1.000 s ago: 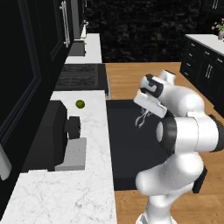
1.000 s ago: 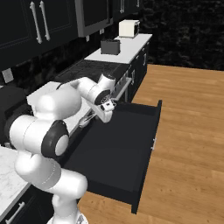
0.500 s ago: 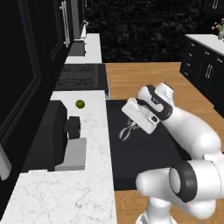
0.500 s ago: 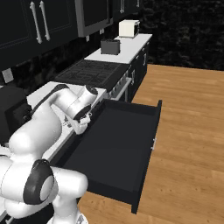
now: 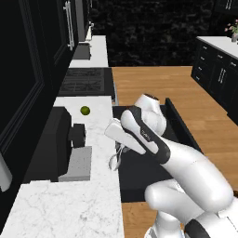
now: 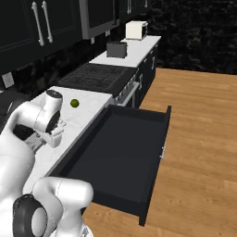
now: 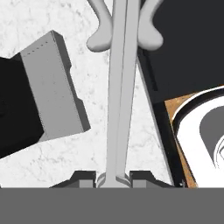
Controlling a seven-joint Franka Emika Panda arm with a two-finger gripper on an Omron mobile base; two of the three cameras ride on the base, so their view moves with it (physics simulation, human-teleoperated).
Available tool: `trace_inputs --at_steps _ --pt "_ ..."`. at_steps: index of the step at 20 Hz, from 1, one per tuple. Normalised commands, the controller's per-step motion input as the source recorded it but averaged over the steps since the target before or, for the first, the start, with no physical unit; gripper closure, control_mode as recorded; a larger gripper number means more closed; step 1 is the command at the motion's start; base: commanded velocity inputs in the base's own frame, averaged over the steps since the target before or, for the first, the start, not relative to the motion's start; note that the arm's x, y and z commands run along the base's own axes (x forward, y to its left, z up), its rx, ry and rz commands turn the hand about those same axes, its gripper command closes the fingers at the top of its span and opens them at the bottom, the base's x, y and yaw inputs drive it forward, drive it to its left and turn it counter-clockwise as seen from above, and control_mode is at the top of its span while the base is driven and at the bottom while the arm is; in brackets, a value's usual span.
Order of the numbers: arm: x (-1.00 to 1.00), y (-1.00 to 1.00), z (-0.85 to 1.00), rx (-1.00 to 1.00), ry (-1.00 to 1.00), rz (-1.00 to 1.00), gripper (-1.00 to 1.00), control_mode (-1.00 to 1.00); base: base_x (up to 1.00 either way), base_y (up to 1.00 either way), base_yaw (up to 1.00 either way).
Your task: Pick the tongs from the drawer and place it on the counter.
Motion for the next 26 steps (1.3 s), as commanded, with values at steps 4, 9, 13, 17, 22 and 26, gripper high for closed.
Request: trace_inputs --at_steps 4,9,13,17,22,26 --pt "-0.72 0.38 0.00 -0.01 0.06 0.13 1.00 -1.00 0.00 0.00 0.00" --pt "-0.64 0.46 -0.23 0.00 0.00 0.06 1.00 -1.00 0.00 0.00 0.00" --pt "-0.08 0.69 -0.55 -0.02 0.01 0.00 1.00 -1.00 0.00 0.00 0.00" --pt "0.00 0.71 -0.71 -0.09 0.07 0.00 1.00 -1.00 0.00 0.00 0.00" --pt "0.00 0.63 -0.61 -0.12 0.00 0.00 1.00 -1.00 0.00 0.00 0.00" --pt "0.00 0.66 -0.51 -0.12 0.00 0.00 1.00 -1.00 0.00 0.00 0.00"
